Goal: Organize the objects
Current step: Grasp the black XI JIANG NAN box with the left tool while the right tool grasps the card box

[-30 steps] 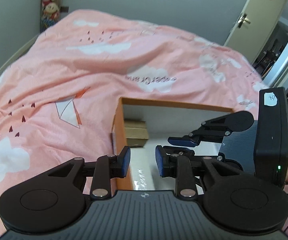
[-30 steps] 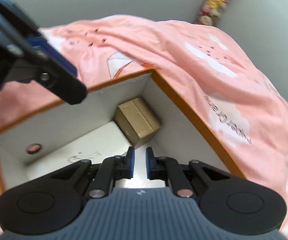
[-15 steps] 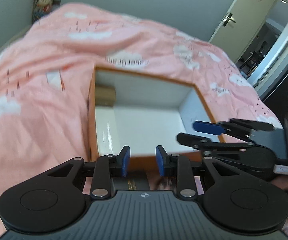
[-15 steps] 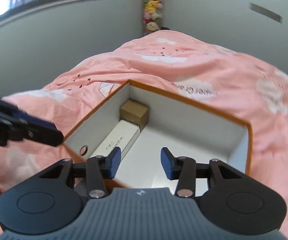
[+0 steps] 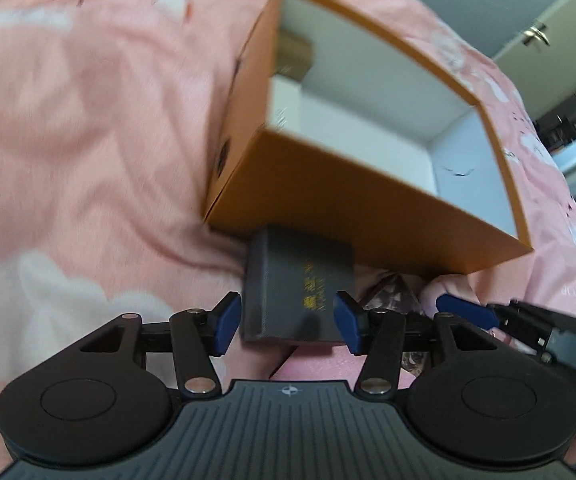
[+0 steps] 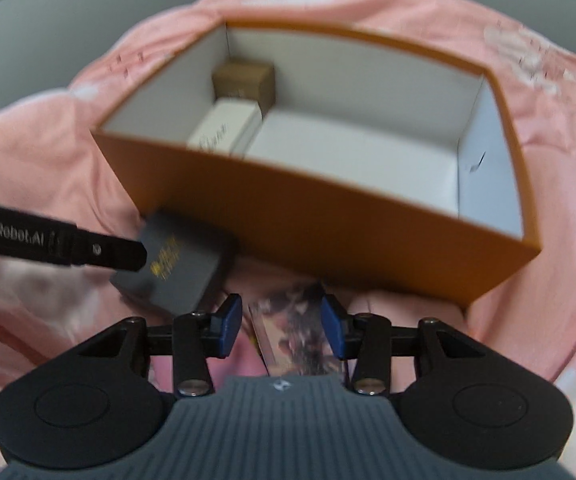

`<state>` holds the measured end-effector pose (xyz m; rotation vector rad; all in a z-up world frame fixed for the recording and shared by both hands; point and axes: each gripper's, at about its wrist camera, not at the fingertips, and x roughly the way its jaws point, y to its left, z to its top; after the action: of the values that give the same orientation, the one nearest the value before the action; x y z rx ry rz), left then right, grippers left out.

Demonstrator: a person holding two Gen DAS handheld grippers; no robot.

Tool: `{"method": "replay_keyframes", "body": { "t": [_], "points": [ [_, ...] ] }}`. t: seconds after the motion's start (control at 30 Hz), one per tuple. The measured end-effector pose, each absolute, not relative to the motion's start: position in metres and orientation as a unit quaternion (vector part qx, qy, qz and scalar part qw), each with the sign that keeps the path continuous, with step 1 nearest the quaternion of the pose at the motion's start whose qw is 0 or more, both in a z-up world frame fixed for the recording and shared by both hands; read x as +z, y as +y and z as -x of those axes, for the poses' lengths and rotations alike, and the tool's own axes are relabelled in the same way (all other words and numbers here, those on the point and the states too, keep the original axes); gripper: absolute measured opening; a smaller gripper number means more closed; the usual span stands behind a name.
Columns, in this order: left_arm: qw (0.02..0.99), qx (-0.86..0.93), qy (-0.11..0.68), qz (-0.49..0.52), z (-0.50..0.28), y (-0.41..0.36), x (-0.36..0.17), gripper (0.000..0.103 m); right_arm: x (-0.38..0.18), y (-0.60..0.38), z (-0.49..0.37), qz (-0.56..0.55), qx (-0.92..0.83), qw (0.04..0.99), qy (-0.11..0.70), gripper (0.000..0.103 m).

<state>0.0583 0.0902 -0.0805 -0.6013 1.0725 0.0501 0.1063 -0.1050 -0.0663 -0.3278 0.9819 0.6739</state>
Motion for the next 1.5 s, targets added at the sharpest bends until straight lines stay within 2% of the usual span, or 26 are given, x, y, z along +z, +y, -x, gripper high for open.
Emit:
{"method": "replay_keyframes", "body": {
  "t": [0.1,0.43,0.53,0.8,0.97,1.17,1.33,1.43,1.5],
  "points": [
    [0.803,0.021,0.510,0.307,-0.059,0.096,-0.091,0.066,-0.079,-0.103,-0.111,0.168,0.307,0.803,0.482,0.047],
    [0.779,0.016,0.526,0.340,-0.065,0.104,-0.104,0.069,-0.097,-0.096,-0.135,0.194,0.325,0.760,0.528,0.059],
    [0.788,0.019,0.531,0.311,-0.068,0.097,-0.098,0.072,-0.100,-0.092,-0.141,0.210,0.327,0.750,0.535,0.059],
    [0.807,0.023,0.548,0.218,-0.077,0.067,-0.088,0.090,-0.104,-0.089,-0.151,0.255,0.361,0.716,0.540,0.059],
    [0.808,0.037,0.560,0.180,-0.085,0.055,-0.086,0.093,-0.106,-0.094,-0.161,0.237,0.368,0.710,0.552,0.060],
    [0.804,0.051,0.577,0.133,-0.097,0.031,-0.094,0.094,-0.110,-0.093,-0.167,0.238,0.384,0.701,0.551,0.068],
    [0.803,0.053,0.577,0.139,-0.099,0.032,-0.098,0.094,-0.112,-0.094,-0.176,0.237,0.395,0.688,0.560,0.068],
    [0.803,0.049,0.575,0.147,-0.098,0.037,-0.101,0.093,-0.117,-0.096,-0.184,0.222,0.401,0.682,0.570,0.072],
    [0.805,0.041,0.573,0.150,-0.096,0.039,-0.101,0.090,-0.119,-0.096,-0.187,0.220,0.405,0.679,0.571,0.072]
  ]
}}
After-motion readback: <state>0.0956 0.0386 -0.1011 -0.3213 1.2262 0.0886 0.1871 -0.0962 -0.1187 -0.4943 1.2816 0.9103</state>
